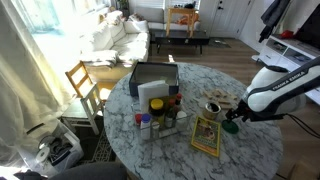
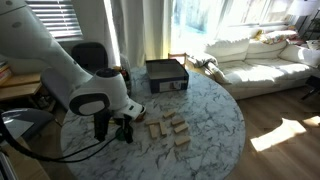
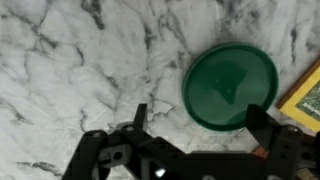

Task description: Move the can to the right then put the lid on top

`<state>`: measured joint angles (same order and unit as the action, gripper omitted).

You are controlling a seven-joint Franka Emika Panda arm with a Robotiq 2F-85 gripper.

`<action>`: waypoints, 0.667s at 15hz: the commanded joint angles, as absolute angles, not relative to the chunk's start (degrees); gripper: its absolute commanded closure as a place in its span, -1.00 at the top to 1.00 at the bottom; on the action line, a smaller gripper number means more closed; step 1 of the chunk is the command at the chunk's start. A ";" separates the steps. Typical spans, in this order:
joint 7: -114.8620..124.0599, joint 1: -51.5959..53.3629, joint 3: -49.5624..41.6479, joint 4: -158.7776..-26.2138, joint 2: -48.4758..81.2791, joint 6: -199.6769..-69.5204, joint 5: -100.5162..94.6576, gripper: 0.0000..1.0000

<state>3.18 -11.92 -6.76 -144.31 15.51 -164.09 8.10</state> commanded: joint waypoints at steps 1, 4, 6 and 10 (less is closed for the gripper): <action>2.18 -11.93 -6.71 -144.30 15.47 -163.98 8.81 1.00; -0.15 -13.47 -5.71 -143.65 16.60 -164.99 10.02 1.00; -0.51 -13.63 -5.84 -143.62 16.59 -165.16 9.82 1.00; -1.19 -13.85 -6.69 -143.27 17.38 -165.02 8.95 0.82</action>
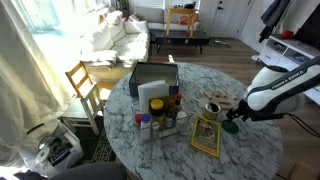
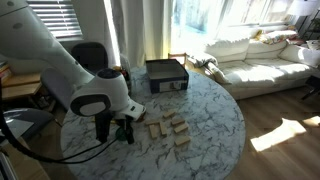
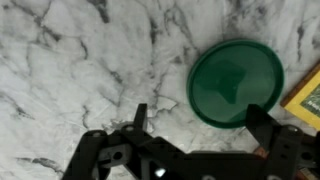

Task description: Move the can to the right then put the lid on top

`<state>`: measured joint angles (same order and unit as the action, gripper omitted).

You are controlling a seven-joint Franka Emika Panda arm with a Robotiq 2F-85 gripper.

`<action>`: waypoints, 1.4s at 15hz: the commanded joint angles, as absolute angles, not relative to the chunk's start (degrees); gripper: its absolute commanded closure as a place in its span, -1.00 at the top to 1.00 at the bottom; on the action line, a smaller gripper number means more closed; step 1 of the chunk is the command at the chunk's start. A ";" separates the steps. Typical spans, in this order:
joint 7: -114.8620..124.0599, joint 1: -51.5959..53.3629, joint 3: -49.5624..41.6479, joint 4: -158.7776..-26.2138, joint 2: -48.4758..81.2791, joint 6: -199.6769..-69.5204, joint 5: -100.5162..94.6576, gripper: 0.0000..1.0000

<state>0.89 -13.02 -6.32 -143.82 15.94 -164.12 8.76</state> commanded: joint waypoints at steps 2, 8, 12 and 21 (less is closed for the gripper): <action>-1.36 -14.05 -7.03 -143.19 17.63 -164.95 8.87 0.32; -3.50 -15.44 -6.14 -142.75 18.34 -164.64 9.73 -0.64; -4.32 -15.75 -5.43 -142.23 18.56 -164.03 10.22 -1.00; -2.83 -11.79 -10.15 -143.38 11.42 -160.46 1.28 -0.99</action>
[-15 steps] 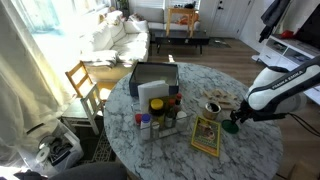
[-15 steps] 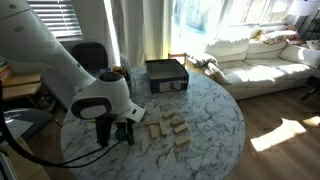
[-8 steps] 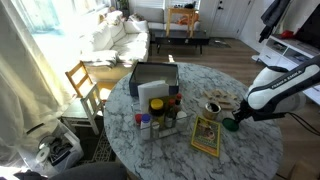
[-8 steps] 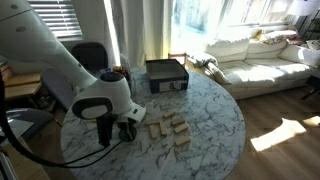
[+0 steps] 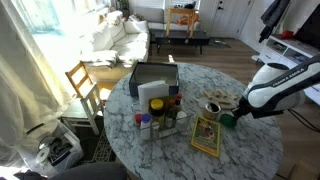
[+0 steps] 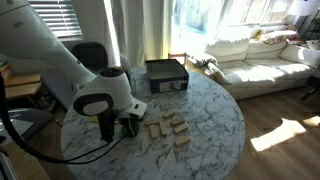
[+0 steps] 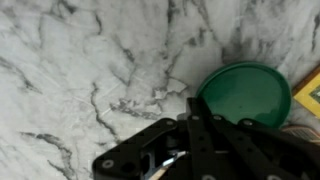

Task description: Move the can to the right then put the lid on top

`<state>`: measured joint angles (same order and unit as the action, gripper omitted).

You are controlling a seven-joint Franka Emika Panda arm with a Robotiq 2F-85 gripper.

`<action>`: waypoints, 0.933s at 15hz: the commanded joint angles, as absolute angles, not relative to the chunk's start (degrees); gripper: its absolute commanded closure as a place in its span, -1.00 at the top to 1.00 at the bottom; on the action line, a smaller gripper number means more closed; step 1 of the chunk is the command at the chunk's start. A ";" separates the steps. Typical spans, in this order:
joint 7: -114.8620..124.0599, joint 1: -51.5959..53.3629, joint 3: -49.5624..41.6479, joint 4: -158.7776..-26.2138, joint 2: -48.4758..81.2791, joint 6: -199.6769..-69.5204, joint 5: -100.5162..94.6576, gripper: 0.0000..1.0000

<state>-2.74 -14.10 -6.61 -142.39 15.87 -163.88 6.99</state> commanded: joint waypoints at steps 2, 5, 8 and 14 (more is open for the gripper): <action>-4.24 -11.47 -10.82 -143.41 8.42 -158.27 -2.52 -0.99; -3.49 -10.78 -10.30 -142.72 4.82 -155.75 -5.29 -0.99; -1.08 -9.24 -9.06 -141.33 3.23 -153.25 -6.33 -0.99; 12.90 -6.09 -8.26 -136.46 7.56 -151.17 -8.31 -0.99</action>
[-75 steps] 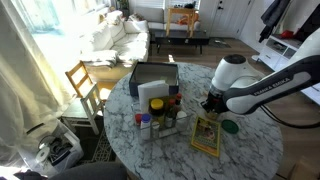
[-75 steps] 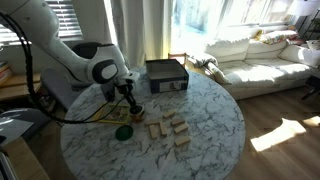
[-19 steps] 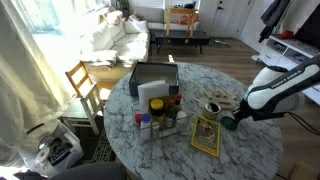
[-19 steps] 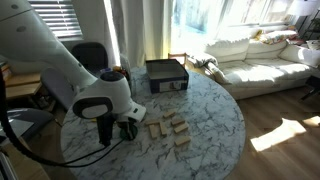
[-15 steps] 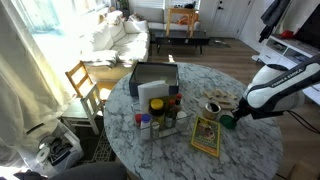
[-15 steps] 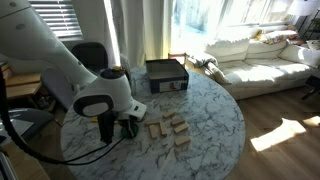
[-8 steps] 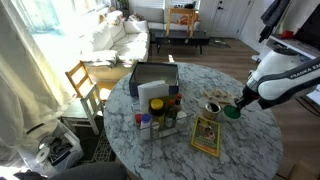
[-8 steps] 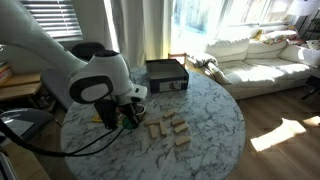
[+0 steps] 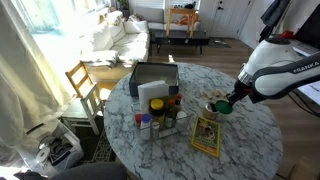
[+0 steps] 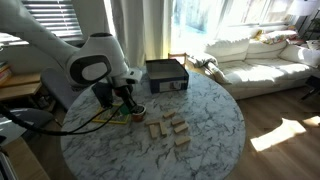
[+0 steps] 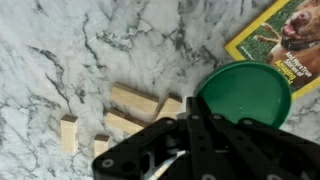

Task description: Move the can to the right then put the lid on top

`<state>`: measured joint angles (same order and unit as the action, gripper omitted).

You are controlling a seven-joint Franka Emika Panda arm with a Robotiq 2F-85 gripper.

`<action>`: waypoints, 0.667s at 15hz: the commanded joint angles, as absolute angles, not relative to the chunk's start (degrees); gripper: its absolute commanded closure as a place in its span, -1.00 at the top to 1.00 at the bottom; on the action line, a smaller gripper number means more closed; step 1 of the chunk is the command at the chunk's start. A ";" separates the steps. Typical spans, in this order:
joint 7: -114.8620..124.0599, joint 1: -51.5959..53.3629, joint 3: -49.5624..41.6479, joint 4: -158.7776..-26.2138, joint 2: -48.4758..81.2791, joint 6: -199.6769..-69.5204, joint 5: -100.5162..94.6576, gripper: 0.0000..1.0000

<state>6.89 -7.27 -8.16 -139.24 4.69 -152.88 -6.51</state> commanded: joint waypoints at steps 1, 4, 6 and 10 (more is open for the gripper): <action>14.23 -5.71 -8.33 -135.73 8.28 -151.00 -8.39 -0.99; 17.68 -4.74 -8.97 -133.29 10.70 -150.34 -9.29 -0.99; 20.24 -4.18 -9.80 -131.27 12.72 -149.99 -10.91 -0.99; 22.75 -3.39 -10.77 -127.96 15.52 -148.15 -11.89 -0.99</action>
